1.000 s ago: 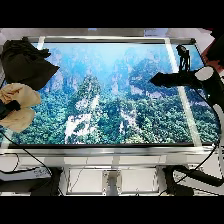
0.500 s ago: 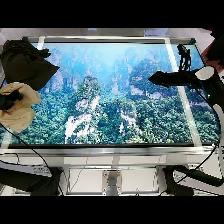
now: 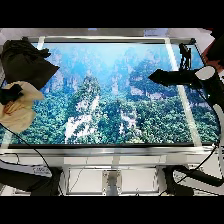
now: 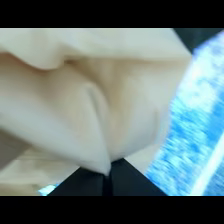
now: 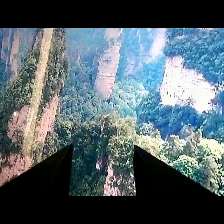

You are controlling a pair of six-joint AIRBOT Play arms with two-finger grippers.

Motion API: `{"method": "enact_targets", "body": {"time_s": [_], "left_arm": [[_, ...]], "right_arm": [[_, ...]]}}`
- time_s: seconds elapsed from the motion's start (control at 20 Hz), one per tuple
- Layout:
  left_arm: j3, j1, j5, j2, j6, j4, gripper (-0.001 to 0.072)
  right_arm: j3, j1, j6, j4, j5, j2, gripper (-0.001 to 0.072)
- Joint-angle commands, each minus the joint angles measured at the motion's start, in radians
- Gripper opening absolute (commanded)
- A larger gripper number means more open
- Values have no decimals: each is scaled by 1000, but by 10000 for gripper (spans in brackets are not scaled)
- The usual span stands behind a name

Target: Fold the shirts.

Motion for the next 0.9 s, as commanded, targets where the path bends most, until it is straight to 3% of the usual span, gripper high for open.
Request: {"method": "enact_targets", "body": {"time_s": [0.0,0.2,0.4,0.75,0.8,0.85], "left_arm": [[46,-70,230,102,92,-143,14],[47,-298,336,270,126,-238,14],[45,-644,336,328,125,-241,14],[42,-1220,66,191,122,-188,15],[42,-1262,-6,160,122,-171,26],[45,-1281,-90,142,117,-166,189]], "right_arm": [[1,-1,0,38,-116,0,447],[1,-1,0,51,-127,0,447],[1,-1,-1,-14,-80,0,447],[1,-1,-1,-237,48,0,447],[1,-1,-1,-267,74,0,447],[1,-1,-1,-292,106,0,447]]}}
